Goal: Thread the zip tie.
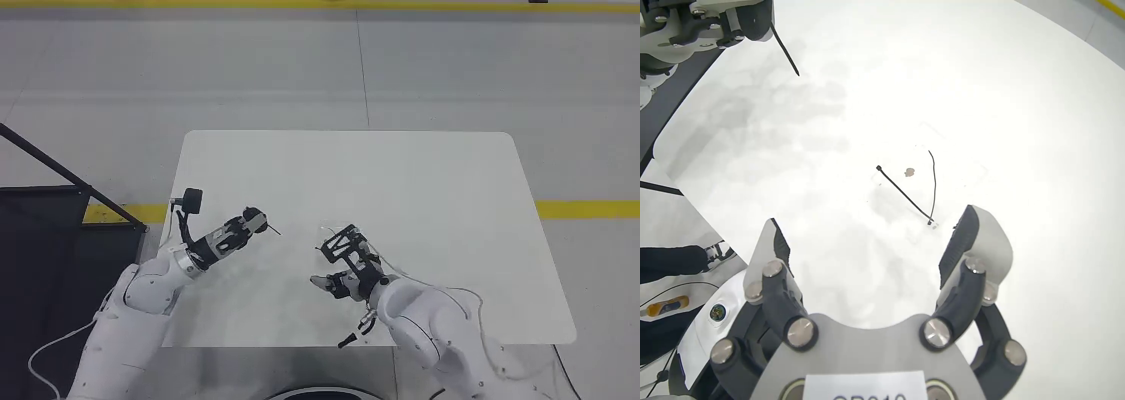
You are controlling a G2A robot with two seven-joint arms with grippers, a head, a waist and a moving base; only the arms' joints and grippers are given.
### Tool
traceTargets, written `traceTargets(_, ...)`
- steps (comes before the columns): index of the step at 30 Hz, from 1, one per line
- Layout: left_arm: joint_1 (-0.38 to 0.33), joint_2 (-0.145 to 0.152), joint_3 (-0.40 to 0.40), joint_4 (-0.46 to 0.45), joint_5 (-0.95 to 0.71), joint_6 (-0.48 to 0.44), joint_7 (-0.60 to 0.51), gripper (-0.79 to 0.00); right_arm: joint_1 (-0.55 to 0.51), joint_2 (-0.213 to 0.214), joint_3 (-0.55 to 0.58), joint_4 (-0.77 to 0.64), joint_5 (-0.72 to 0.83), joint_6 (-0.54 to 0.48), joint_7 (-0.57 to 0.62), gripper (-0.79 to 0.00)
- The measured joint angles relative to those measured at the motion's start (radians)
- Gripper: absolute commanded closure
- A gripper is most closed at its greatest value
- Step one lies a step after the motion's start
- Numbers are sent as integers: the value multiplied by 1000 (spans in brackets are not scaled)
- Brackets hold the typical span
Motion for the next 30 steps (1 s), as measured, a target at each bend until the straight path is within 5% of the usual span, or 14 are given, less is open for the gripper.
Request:
traceTargets(8,-12,0,28,4,-28,26,-20,0,144,-60,-136,88,-113,117,130,-779)
traceTargets(19,-11,6,21,16,-39,20,-16,0,383,-193,-303,324,-73,233,218,-394)
traceTargets(30,-9,13,15,24,-42,9,-15,0,427,-253,-320,422,-89,274,286,-314)
